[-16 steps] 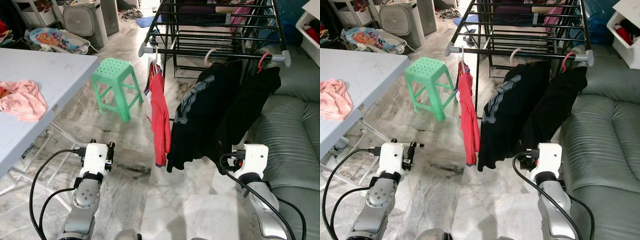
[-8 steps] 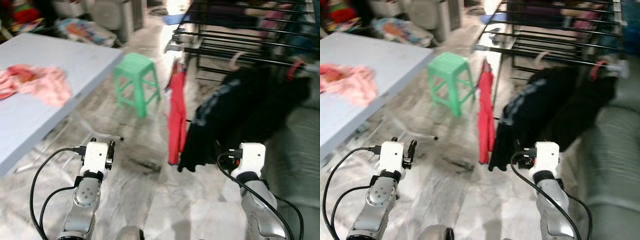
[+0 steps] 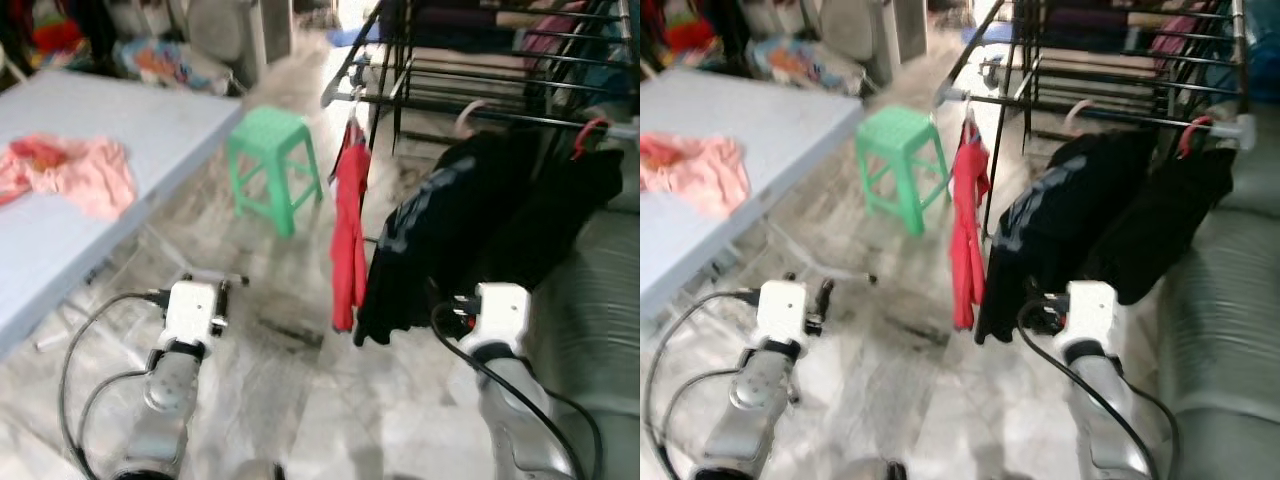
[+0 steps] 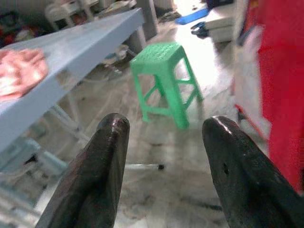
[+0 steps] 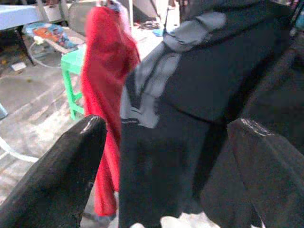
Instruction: Hang hanger
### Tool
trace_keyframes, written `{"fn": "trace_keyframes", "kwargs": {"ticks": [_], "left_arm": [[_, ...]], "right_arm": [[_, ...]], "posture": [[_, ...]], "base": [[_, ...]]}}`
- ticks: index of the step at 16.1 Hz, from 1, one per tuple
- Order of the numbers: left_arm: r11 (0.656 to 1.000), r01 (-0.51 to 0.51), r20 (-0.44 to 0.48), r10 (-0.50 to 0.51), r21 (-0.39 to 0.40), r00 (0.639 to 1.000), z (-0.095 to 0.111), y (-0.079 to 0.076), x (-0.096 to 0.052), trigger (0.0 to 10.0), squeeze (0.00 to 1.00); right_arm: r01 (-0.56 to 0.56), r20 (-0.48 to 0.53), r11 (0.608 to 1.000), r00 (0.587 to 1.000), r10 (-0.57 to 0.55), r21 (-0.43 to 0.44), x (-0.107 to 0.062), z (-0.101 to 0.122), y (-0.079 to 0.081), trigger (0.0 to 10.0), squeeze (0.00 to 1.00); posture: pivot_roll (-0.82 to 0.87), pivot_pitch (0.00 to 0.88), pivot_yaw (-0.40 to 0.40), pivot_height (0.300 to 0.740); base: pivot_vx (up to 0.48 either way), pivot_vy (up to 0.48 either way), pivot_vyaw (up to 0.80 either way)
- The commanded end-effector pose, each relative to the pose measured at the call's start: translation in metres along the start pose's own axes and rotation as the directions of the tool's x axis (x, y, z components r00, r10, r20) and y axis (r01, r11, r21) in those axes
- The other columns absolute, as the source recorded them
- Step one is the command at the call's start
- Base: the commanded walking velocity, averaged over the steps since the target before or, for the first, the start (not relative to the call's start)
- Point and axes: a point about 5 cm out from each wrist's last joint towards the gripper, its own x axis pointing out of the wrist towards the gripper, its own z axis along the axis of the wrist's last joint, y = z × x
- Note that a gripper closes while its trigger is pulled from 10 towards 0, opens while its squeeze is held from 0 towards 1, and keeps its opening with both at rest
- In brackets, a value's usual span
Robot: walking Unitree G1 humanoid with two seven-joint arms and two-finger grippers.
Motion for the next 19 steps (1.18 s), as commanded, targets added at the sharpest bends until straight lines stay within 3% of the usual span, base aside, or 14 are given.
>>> {"fn": "trace_keyframes", "kwargs": {"ticks": [1,7,12,15,19], "left_arm": [[1.0,-0.003,0.002,0.003,0.006,1.0,-0.0003,0.0062,-0.0005,10.0,0.0],[0.999,0.03,0.023,-0.031,0.024,0.999,0.0021,0.0042,0.0016,10.0,0.0],[0.997,0.072,0.038,-0.073,0.015,0.997,0.0038,-0.0016,0.0007,10.0,0.0],[0.997,0.072,0.007,-0.071,-0.033,0.997,0.0007,-0.0025,0.0014,10.0,0.0],[0.996,0.071,-0.014,-0.071,-0.051,0.997,-0.0019,-0.0022,0.0016,10.0,0.0]], "right_arm": [[-0.01,0.013,1.0,1.0,0.01,0.017,0.0018,0.0026,0.004,10.0,0.0],[-0.004,0.01,1.0,1.0,0.004,0.02,0.0041,0.0024,0.0029,10.0,0.0],[-0.001,0.014,1.0,1.0,0.0,0.023,0.0052,0.0031,0.003,10.0,0.0],[-0.001,0.017,1.0,1.0,0.001,0.021,0.0062,0.0034,0.0049,10.0,0.0],[0.003,0.017,1.0,1.0,-0.004,0.015,0.0058,0.0027,0.0042,10.0,0.0]], "posture": [[-0.04,0.0,0.063,0.74],[-0.04,0.0,0.065,0.74],[-0.04,0.0,0.063,0.74],[-0.04,0.0,0.063,0.74],[-0.04,0.0,0.063,0.74]], "base": [[0.382,0.289,0.0],[0.381,0.291,-0.75],[0.471,0.0,-0.76],[0.456,0.0,-0.16],[0.14,0.425,0.0]]}}
